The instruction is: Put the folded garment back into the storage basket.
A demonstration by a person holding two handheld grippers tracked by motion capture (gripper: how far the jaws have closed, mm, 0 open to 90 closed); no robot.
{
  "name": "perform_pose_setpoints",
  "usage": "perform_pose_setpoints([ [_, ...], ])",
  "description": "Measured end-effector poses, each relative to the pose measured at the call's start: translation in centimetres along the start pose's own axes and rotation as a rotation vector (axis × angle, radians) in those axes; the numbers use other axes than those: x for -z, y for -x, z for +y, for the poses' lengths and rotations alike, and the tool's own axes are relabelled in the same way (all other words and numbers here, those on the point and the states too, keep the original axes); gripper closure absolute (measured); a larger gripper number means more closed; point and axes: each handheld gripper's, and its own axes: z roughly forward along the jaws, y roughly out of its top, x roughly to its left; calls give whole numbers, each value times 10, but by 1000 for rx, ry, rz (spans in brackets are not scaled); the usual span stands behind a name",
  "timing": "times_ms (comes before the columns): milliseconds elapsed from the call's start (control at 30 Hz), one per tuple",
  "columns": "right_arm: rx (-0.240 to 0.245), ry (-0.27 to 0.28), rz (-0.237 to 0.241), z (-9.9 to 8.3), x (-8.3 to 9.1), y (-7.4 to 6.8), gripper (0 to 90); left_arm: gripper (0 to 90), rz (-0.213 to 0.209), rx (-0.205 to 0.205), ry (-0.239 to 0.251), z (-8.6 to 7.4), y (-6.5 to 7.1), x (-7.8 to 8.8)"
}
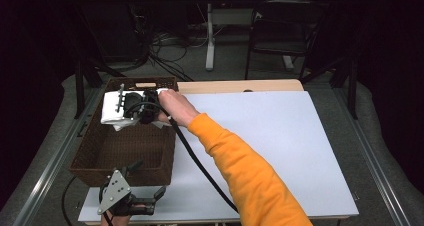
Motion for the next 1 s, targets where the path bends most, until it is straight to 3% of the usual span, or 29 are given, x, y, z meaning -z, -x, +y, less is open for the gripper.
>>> perform_pose_setpoints([
  [167,0,-3,6,2,-3,-2,666,0,-1,2,-3,0,0,0],
  [533,-59,5,7,5,-12,-2,658,0,-1,1,-3,0,-1,0],
  [1000,-77,8,12,11,-21,-8,649,0,-3,1,-2,0,0,0],
])
